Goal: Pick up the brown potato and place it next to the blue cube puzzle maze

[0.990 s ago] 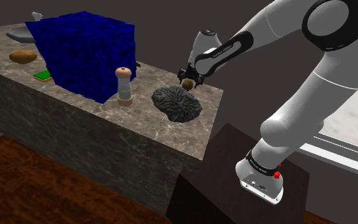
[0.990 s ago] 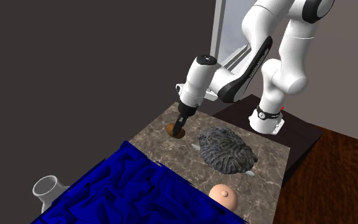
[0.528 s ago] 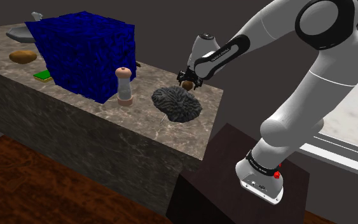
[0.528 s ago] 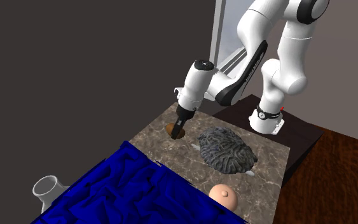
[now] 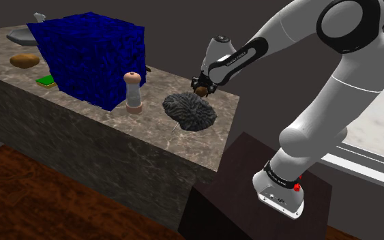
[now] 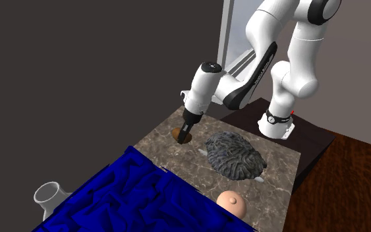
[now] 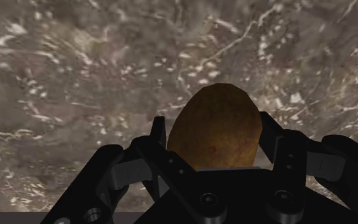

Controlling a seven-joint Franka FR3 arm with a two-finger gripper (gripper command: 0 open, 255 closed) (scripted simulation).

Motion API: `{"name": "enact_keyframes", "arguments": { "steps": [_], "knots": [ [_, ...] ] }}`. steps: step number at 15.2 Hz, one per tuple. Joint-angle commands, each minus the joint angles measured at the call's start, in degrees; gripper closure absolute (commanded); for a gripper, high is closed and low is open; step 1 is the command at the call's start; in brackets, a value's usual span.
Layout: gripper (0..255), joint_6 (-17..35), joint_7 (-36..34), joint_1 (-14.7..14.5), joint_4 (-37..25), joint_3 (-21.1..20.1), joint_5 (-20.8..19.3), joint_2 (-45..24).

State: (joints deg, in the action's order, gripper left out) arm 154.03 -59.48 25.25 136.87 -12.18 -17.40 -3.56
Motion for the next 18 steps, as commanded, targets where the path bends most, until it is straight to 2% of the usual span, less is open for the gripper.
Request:
{"name": "enact_keyframes", "arguments": {
  "steps": [1,5,18],
  "knots": [
    [255,0.0,0.0,0.0,0.0,0.0,0.0,0.0],
    [255,0.0,0.0,0.0,0.0,0.0,0.0,0.0],
    [255,-9.5,5.8,-0.3,-2.9,-0.5,6.6,7.2]
  ]
}}
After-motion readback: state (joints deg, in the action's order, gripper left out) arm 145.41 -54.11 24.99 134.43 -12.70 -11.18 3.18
